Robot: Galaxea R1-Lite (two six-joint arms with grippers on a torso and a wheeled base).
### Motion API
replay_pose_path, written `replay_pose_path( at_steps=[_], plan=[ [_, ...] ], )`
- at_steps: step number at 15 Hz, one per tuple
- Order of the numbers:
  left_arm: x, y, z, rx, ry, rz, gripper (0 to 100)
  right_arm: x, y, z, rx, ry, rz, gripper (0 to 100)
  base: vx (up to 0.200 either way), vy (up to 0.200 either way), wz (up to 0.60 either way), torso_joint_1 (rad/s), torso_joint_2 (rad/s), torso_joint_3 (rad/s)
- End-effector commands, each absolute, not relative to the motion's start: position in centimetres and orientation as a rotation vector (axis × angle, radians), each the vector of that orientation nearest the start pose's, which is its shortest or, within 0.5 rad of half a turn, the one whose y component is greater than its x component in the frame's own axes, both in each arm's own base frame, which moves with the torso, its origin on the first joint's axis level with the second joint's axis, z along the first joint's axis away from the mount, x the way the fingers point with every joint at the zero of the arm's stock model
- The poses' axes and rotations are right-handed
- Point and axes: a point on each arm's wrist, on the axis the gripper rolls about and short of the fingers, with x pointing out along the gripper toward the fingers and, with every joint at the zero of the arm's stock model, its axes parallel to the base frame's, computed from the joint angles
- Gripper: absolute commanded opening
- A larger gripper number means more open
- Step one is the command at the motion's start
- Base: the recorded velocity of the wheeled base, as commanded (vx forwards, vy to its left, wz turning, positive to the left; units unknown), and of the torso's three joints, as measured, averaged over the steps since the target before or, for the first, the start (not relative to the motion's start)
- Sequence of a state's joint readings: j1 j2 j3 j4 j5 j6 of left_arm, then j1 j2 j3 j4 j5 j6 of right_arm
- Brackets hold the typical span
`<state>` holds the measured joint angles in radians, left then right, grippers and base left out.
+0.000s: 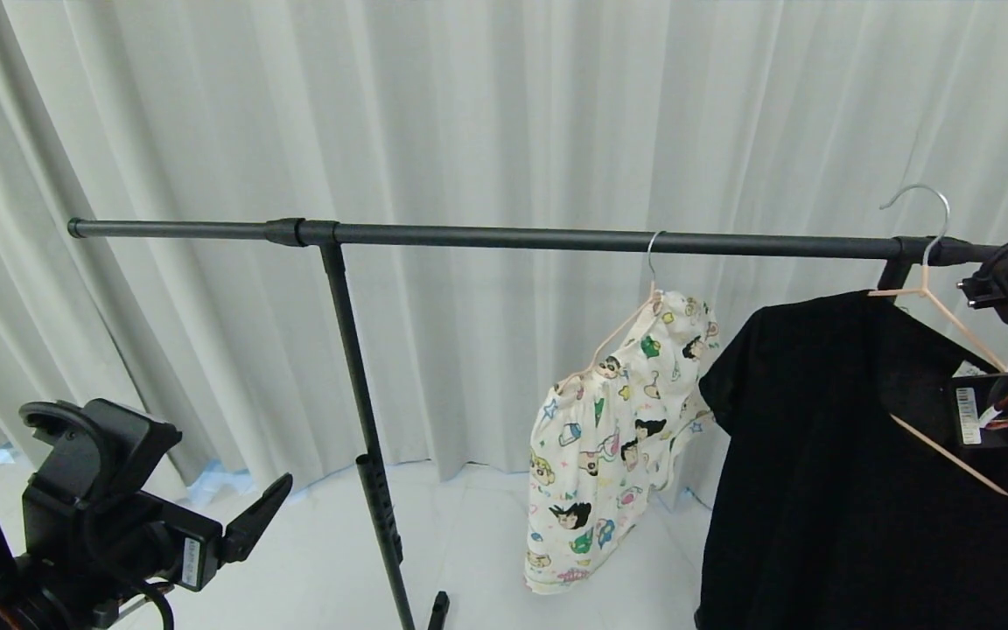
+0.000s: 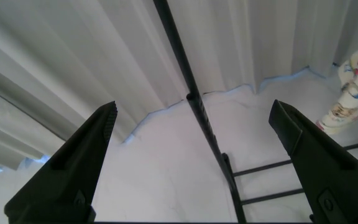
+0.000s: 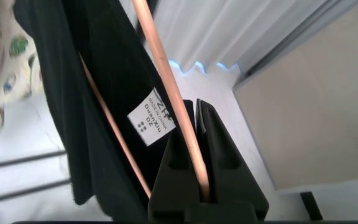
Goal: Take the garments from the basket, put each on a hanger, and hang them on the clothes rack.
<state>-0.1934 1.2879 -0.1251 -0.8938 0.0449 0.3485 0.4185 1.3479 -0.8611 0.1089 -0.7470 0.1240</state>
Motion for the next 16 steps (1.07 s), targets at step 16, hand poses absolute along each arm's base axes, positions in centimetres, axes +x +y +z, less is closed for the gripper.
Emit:
replay_pose_path(
  at_steps=[16],
  plan=[
    [14.5,-4.1,12.5,0.399,0.248,-0.276,100,26.7,9.6,17.8,-0.248,0.552,-0.348,0,0.025,0.0,0.0,0.0,0.0,0.0]
  ],
)
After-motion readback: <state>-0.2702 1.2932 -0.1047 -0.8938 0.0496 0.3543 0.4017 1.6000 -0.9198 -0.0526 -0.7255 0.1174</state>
